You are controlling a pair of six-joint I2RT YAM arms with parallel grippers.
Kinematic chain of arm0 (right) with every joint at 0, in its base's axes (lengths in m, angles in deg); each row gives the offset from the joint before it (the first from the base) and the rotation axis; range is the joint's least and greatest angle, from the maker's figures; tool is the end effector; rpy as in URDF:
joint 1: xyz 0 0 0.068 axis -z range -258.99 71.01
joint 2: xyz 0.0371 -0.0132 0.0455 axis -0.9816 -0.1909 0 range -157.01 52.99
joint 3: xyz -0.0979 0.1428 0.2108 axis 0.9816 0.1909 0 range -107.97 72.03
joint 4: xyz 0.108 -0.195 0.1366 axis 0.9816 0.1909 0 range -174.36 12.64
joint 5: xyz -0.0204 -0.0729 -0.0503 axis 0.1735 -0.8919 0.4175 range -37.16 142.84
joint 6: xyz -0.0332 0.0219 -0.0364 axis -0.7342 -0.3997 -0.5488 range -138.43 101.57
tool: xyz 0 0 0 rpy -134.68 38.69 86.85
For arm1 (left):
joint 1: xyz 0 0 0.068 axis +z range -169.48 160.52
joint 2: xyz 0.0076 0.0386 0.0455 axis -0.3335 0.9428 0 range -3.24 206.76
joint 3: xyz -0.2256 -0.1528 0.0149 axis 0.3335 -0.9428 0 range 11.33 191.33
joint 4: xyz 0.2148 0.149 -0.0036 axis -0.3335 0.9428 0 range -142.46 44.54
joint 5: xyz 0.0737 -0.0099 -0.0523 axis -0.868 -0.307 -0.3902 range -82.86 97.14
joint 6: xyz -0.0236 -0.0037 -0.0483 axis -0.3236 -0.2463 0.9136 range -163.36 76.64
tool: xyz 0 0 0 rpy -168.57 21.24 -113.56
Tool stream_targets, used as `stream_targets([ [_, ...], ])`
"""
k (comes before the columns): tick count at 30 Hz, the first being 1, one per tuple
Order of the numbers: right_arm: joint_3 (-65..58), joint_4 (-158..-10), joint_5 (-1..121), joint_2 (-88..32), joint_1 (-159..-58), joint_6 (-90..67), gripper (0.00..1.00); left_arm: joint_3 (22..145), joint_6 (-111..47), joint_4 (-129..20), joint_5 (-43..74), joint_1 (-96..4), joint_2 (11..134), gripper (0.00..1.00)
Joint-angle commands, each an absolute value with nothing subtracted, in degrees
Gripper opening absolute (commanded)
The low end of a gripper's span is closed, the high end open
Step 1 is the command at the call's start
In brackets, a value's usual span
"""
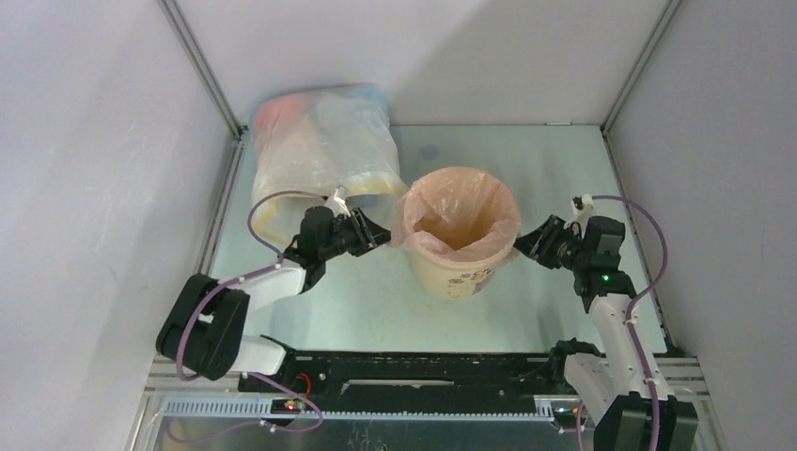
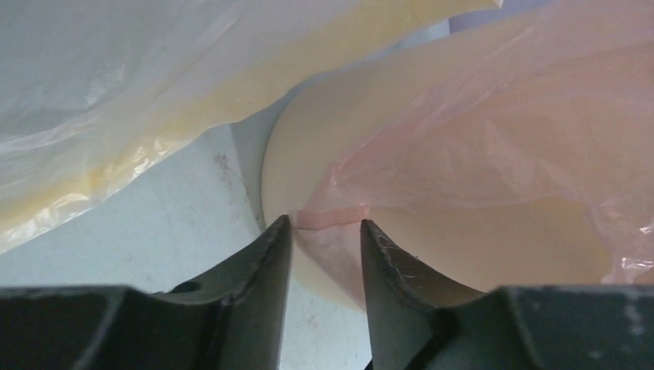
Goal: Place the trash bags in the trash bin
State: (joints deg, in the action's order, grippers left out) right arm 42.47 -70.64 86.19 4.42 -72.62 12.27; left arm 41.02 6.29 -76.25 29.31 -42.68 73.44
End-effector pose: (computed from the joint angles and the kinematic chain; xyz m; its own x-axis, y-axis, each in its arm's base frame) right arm 0.1848 -0.0011 0.2322 -0.6493 0.5017 -0.5716 -0.0411 0.7273 0.6851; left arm 0.2414 -0.1181 0.1901 -0.7554 -0.4440 -0.4818 0.1667 0.5809 -0.7967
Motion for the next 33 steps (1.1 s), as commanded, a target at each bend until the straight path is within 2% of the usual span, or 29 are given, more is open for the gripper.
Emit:
stream_targets([
  [1,42.95,-74.57,88.83,4.64,-72.31,13.63,0.37,42.17,10.73,-86.50,35.53,-42.58,76.63,0.36],
  [6,43.03,-73.79,87.68,5.80,-72.14,13.63,0.17,41.89,10.71,-87.58,34.87,-42.49,76.75,0.08],
  [8,43.04,-73.56,87.51,5.80,-72.14,13.57,0.09,41.68,10.54,-87.61,34.51,-42.50,76.49,0.01],
  [15,44.87,-74.81,85.99,4.49,-72.05,14.54,0.01,40.35,9.70,-87.66,33.32,-42.50,76.57,0.00],
  [33,48.52,-83.00,82.23,-5.48,-74.99,16.91,0.05,39.49,8.21,-90.52,31.25,-43.17,83.07,0.00],
])
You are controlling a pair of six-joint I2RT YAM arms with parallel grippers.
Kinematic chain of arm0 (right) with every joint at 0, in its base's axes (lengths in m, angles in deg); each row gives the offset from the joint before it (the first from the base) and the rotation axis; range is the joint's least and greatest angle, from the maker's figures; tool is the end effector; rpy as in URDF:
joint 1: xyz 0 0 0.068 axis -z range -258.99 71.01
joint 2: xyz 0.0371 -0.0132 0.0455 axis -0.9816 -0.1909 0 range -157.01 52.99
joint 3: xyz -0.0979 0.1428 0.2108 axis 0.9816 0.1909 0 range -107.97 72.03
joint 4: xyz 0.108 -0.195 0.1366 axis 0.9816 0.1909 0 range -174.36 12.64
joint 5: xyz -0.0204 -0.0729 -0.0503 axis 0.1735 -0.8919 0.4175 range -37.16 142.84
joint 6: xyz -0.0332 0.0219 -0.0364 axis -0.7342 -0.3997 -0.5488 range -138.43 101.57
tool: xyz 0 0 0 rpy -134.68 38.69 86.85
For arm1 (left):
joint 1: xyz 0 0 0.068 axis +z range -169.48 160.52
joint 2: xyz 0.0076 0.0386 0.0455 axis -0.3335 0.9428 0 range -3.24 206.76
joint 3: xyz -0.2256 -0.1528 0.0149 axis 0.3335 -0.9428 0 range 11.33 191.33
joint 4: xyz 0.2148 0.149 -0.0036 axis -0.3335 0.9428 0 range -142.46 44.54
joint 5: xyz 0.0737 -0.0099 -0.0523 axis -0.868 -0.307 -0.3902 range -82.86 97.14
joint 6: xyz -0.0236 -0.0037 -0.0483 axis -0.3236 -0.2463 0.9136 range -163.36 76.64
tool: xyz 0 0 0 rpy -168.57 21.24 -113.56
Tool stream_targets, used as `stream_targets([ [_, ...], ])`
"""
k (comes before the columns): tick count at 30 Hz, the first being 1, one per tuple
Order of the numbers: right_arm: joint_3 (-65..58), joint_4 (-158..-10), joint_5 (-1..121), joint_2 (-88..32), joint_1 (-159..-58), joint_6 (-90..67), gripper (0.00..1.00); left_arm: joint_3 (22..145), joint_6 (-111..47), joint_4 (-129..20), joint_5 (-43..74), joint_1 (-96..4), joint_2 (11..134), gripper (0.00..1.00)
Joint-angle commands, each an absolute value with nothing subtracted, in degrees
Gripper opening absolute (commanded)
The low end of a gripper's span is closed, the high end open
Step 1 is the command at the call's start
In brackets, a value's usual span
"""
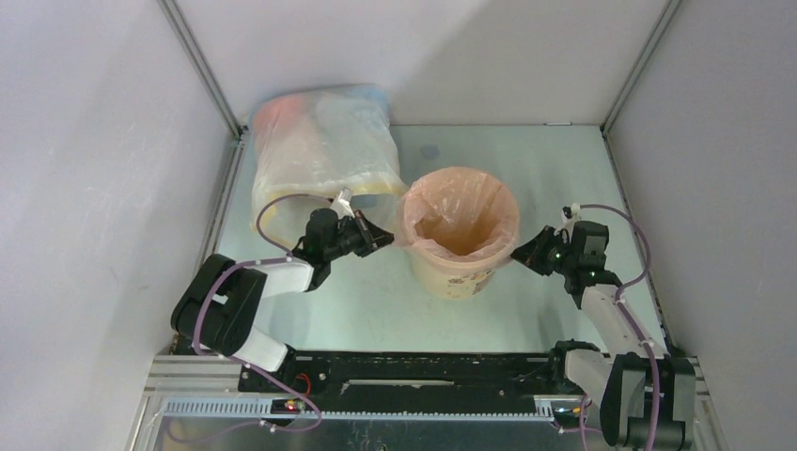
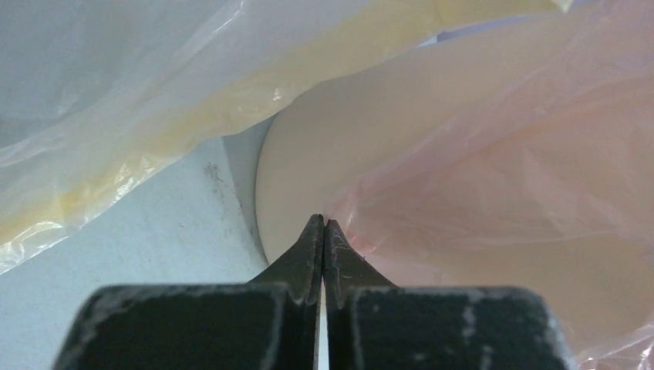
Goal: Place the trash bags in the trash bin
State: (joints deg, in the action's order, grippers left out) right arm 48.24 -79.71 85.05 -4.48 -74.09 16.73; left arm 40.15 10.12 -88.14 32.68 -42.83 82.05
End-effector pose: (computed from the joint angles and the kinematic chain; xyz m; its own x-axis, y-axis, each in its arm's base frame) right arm 0.1978 0.0019 0.1855 -0.7034 0.5494 -0.4510 0.0744 0.6879 0.7220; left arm 0.2535 -0.1262 0.1680 -0.7787 -0.4536 -0.4334 0.1712 0.5110 -0.8424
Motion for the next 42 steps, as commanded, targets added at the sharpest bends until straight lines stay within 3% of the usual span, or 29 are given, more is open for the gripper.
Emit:
stream_targets([
  [1,48.48,-83.11,81.65,-5.98,-75.30,16.78,0.05,39.54,8.03,-90.52,31.08,-43.23,83.26,0.00],
  [11,48.47,-82.43,79.13,-6.68,-76.36,16.55,0.07,38.32,5.70,-89.19,27.74,-43.67,81.93,0.00],
  [13,48.47,-81.10,77.55,-4.27,-76.15,16.64,0.16,38.69,4.01,-86.19,26.51,-43.65,80.27,0.01],
  [14,48.40,-80.49,77.01,-2.77,-75.96,16.38,0.28,38.94,3.15,-84.12,25.39,-43.73,78.95,0.06],
  [16,47.67,-77.94,75.61,0.99,-75.47,15.52,0.35,39.45,1.08,-79.54,22.99,-43.78,75.63,0.16],
  [23,41.92,-66.66,70.16,11.88,-74.43,10.89,0.42,42.08,-4.39,-63.93,14.02,-43.74,62.47,0.54],
  [25,40.30,-64.73,69.69,13.38,-74.35,10.13,0.47,42.49,-5.03,-61.23,12.57,-43.80,59.14,0.59],
  [29,38.57,-64.79,71.70,13.47,-74.25,9.15,0.49,42.20,-5.30,-59.69,11.76,-43.75,54.74,0.61],
  [34,36.69,-67.23,76.64,7.40,-73.46,8.57,0.48,42.86,-5.39,-59.58,12.77,-43.39,54.42,0.70],
  [42,36.14,-77.88,89.55,-2.48,-69.77,12.51,0.47,45.62,-4.10,-64.72,20.13,-42.51,62.98,0.61],
])
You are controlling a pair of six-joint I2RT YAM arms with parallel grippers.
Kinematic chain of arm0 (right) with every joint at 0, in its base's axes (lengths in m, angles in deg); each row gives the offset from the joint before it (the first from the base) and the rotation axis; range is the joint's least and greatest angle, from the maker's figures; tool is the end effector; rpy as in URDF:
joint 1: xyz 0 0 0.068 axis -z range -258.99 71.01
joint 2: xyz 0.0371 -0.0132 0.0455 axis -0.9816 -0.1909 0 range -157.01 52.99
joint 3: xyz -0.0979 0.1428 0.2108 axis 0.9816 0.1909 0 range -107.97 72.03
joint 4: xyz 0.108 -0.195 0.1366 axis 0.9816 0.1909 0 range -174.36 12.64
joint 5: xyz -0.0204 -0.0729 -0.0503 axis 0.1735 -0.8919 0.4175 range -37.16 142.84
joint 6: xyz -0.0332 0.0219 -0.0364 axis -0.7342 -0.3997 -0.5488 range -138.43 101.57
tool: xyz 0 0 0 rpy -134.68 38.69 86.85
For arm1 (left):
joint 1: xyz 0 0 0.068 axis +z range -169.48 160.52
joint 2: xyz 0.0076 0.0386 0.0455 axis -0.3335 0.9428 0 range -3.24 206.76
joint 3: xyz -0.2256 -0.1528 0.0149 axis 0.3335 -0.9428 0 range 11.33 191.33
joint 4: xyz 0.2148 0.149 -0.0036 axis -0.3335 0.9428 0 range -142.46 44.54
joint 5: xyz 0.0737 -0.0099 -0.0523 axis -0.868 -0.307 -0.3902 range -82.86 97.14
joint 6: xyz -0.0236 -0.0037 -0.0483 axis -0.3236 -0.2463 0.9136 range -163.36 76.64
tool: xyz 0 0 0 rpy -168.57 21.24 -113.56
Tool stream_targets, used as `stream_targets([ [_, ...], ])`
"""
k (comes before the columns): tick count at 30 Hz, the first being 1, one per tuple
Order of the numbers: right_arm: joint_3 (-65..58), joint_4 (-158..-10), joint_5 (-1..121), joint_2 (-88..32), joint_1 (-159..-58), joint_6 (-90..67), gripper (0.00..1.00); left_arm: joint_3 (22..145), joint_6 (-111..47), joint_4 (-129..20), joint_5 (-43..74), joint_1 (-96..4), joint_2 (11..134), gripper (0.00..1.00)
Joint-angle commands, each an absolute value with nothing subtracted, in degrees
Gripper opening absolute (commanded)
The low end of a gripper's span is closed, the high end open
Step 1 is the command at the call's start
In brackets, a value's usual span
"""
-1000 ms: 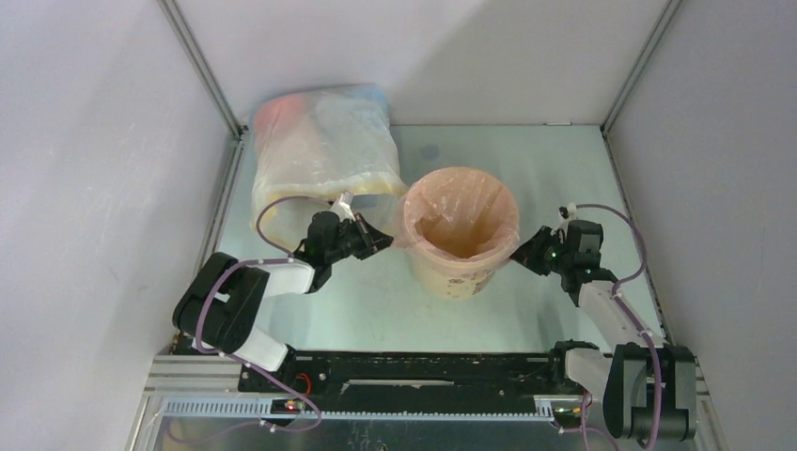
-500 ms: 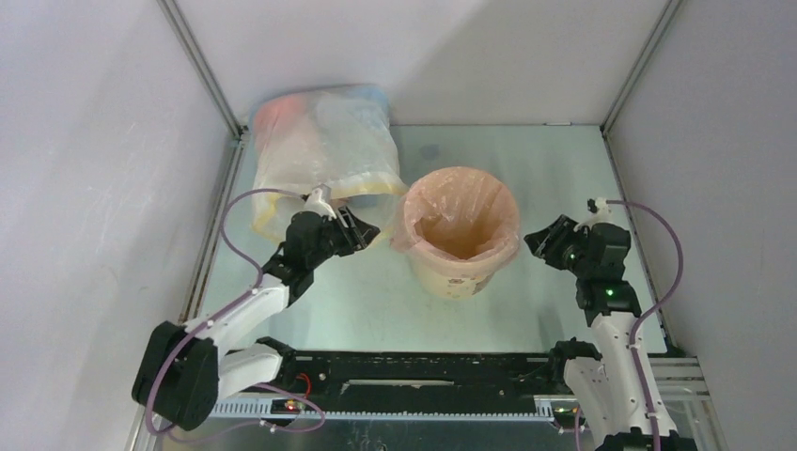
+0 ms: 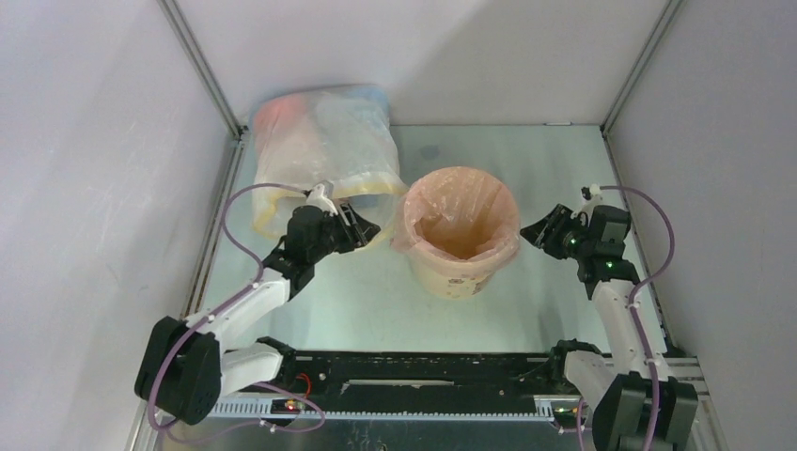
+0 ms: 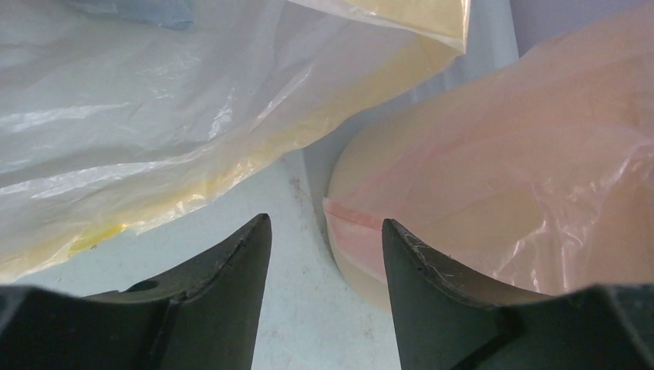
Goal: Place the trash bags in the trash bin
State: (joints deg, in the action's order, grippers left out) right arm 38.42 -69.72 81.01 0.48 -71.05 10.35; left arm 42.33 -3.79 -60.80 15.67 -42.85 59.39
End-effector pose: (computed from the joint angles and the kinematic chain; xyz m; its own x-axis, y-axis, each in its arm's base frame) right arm 0.1988 -0.0109 0.2421 -0.6085 0.5135 -0.6050 0.0287 0.7761 0.6299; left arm 0.2172 -0.0997 0.2275 -0.6094 -0.4229 -0.6707 0.1676 0.7581 -0.6303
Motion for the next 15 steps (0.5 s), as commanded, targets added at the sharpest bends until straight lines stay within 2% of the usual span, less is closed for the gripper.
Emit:
stream_targets([
  [1,36.11,-79.28,91.05,-3.69,-69.49,13.20,0.47,46.18,-4.03,-65.17,20.89,-42.53,64.37,0.59],
  [9,36.08,-83.86,93.19,-11.06,-69.13,14.90,0.47,48.26,-2.47,-69.67,25.50,-42.51,72.78,0.55],
  [15,36.17,-83.83,89.86,-17.15,-68.19,15.98,0.35,48.83,-1.92,-71.66,26.44,-42.83,76.20,0.49],
])
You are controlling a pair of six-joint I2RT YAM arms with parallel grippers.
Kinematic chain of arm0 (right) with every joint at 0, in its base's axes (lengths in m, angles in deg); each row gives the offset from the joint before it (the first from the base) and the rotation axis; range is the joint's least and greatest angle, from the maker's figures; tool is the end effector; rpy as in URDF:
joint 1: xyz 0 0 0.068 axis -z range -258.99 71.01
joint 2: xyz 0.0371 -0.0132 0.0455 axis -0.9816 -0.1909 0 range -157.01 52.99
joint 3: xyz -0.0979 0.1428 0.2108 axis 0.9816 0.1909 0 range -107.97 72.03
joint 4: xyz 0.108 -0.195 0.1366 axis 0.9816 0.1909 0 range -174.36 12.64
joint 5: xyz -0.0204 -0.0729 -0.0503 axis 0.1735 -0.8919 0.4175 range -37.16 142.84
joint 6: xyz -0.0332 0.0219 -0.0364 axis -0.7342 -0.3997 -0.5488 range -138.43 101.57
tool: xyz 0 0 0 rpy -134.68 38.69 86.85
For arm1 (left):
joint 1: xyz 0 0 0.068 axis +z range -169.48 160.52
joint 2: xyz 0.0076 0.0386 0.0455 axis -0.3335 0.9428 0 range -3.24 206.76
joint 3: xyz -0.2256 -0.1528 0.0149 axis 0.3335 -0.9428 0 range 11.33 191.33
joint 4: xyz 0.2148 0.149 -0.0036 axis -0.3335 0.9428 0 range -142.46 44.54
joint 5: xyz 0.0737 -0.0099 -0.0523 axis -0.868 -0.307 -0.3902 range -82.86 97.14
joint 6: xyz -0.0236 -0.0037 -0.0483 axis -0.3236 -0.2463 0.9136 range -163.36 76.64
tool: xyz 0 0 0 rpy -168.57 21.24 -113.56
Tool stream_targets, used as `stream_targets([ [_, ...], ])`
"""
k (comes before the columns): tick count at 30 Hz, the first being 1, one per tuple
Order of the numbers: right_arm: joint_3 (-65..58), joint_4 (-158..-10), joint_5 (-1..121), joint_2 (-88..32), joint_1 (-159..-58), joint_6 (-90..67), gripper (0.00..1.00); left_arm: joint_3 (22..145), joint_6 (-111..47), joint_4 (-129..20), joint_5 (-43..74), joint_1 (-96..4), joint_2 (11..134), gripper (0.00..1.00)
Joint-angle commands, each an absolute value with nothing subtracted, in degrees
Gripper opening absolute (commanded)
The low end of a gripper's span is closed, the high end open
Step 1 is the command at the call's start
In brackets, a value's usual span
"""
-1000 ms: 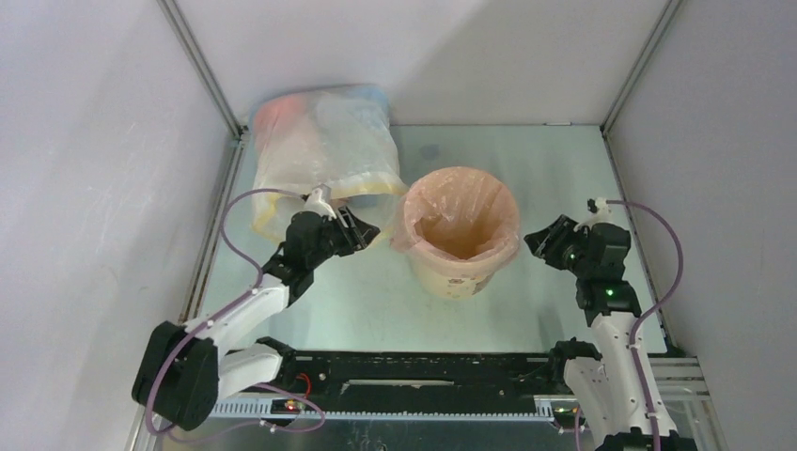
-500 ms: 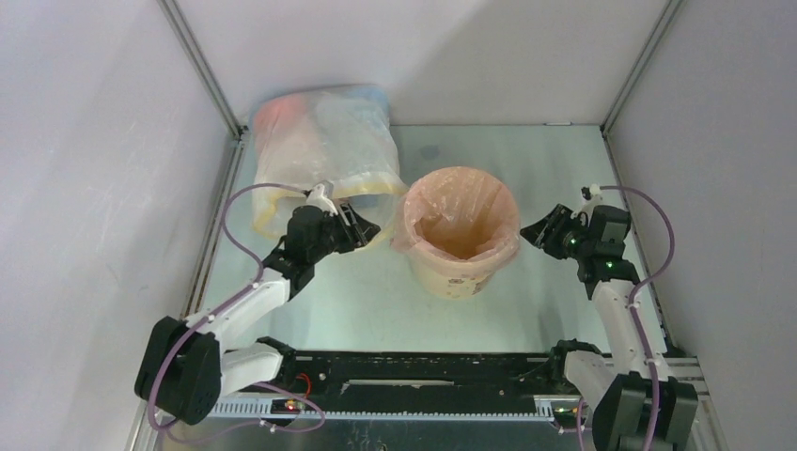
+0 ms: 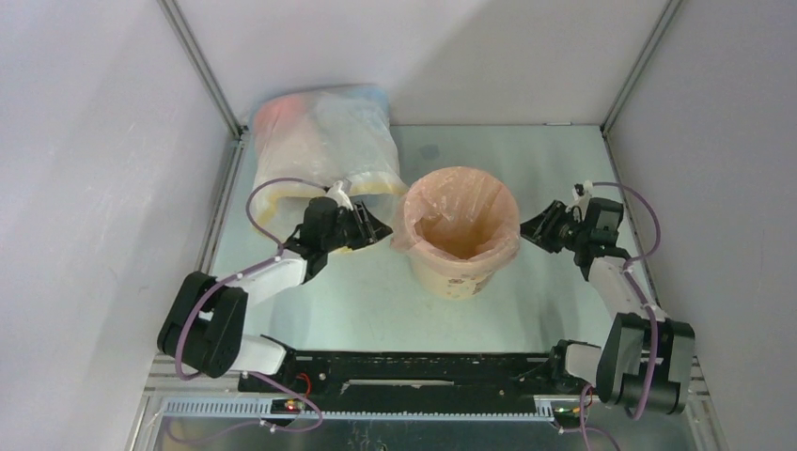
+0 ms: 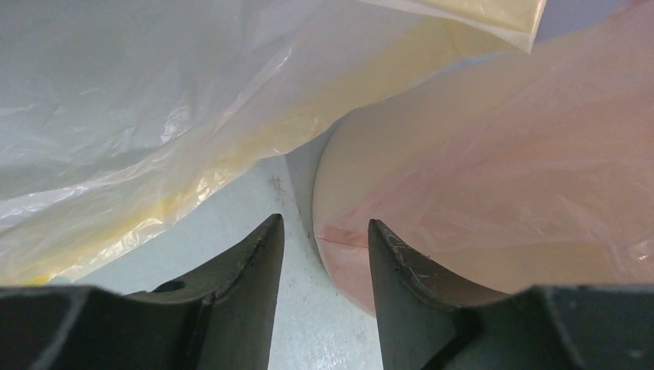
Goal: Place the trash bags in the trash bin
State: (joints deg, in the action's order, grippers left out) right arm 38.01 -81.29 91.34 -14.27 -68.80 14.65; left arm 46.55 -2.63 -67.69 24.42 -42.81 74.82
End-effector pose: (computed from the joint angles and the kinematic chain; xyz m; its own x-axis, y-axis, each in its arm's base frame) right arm 0.2380 -0.0204 0.2125 -0.6822 0.5567 -0.4740 0.0205 0.6626 0.7487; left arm 0.2542 -0.1212 0.1993 -0.7270 -0.3650 -0.5817 0.1920 0.7052 -0.6825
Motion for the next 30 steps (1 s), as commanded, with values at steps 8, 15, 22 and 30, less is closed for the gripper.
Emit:
stream_targets([
  [8,37.04,-89.87,92.72,-24.22,-68.27,17.31,0.29,49.12,-1.52,-73.71,26.68,-43.71,80.54,0.45],
  [15,37.31,-81.40,86.15,-12.36,-67.30,13.99,0.32,48.24,-2.88,-71.94,24.38,-43.74,78.04,0.45],
  [22,37.67,-77.64,85.16,-2.29,-68.79,10.38,0.41,48.89,-3.32,-69.87,23.61,-43.74,76.17,0.45],
  [30,37.65,-81.66,89.09,-9.97,-70.87,10.79,0.44,49.32,-2.54,-70.65,25.30,-44.20,77.26,0.47],
])
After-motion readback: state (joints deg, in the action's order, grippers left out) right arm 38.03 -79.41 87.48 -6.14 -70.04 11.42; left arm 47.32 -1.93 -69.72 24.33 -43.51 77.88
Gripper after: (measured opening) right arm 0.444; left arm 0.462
